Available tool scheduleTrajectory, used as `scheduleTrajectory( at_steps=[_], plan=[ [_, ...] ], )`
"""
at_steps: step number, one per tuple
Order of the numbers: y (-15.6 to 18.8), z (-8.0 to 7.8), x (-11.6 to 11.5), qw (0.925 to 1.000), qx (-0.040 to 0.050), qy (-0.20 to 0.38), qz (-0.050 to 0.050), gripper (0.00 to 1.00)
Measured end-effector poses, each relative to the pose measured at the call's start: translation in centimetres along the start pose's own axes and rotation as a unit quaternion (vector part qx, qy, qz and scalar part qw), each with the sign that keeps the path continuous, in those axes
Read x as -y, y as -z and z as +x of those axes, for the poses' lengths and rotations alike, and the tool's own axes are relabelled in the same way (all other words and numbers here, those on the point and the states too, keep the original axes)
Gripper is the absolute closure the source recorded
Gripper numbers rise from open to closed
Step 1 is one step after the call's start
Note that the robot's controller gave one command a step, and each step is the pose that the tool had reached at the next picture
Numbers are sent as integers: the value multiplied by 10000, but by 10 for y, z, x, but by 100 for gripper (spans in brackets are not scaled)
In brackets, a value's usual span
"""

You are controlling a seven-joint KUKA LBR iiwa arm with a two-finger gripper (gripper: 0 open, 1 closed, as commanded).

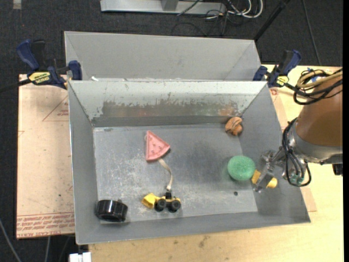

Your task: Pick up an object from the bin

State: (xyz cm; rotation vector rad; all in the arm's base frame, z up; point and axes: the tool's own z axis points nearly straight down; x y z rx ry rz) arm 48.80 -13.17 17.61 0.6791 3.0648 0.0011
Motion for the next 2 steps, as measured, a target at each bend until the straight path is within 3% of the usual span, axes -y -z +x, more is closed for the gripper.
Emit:
scheduleTrajectory(
  at_steps=[1,2],
  plan=[
    [5,-3,-20,10000,1,-93,2,100],
    [30,12,-24,10000,-8,-18,2,100]
  ],
)
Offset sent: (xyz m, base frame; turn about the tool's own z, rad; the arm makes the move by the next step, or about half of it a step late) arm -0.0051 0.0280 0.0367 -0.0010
